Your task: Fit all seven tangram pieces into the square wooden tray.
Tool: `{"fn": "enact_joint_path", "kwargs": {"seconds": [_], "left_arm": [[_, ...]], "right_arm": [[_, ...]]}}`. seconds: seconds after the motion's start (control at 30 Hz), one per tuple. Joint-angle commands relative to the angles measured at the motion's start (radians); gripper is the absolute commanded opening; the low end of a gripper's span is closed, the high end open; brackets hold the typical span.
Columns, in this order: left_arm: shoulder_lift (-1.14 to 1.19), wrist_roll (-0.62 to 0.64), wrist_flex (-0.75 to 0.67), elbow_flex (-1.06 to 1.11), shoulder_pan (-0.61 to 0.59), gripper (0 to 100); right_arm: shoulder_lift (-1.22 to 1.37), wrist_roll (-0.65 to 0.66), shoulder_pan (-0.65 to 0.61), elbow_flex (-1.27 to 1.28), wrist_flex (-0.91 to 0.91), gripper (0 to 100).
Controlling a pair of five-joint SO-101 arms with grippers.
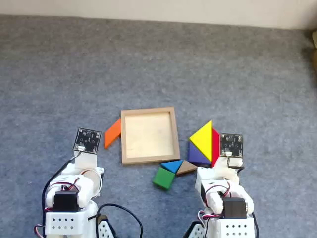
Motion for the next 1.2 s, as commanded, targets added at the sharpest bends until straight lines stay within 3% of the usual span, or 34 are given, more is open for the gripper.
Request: {"fn": "enact_joint_path", "kwargs": {"seconds": [0.0, 0.6, 1.17], "left_arm": [[-0.027, 0.003, 0.006, 0.021, -0.012, 1], [-0.027, 0.003, 0.006, 0.021, -0.012, 1], [-0.027, 0.003, 0.006, 0.021, -0.012, 1]], "right_arm": [[-0.016, 0.009, 0.005, 0.134, 0.008, 0.5], [-0.016, 0.009, 0.012, 0.113, -0.004, 0.5], [-0.01, 0.003, 0.012, -0.427, -0.005, 0.5]]}}
